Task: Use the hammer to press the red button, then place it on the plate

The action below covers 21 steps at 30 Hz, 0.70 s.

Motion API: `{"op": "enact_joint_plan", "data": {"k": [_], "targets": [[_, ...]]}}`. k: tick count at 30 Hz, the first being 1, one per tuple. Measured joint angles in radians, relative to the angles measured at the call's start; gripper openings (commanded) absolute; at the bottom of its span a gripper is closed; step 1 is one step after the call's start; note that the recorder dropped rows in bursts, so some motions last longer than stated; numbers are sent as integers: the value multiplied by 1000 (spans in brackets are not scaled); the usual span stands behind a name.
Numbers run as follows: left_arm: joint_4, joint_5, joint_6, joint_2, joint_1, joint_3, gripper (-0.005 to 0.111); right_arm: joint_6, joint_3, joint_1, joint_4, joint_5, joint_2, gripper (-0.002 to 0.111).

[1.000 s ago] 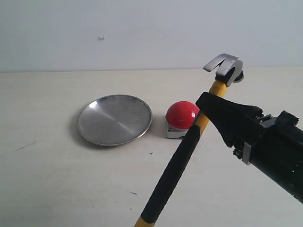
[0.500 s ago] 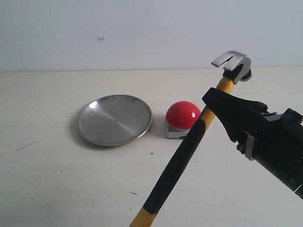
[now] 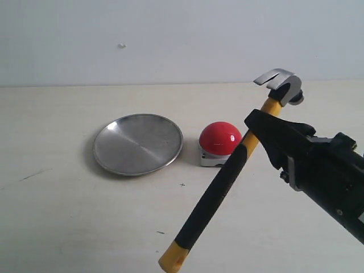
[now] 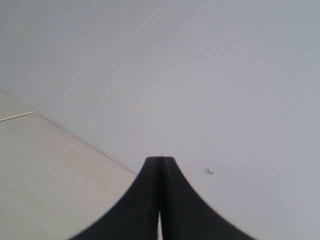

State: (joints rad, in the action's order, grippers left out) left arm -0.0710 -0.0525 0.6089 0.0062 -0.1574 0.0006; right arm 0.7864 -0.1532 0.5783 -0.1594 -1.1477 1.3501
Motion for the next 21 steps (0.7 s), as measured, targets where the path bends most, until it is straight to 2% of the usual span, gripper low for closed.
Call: {"op": "enact_joint_plan", "data": {"k": [4,8,16,21], "targets": [[0,0,0,0,0,0,0,18,-38,-14,-36,0,54,0],[0,6,0,0,0,0,0,137,-46,-61,-15,0,78,0],[0,6,0,0,0,0,0,203,-121,-67,1,2,119,0],[-42,-51,9,87,9,0,0,208,-160,-67,72,-3,170,0]]}}
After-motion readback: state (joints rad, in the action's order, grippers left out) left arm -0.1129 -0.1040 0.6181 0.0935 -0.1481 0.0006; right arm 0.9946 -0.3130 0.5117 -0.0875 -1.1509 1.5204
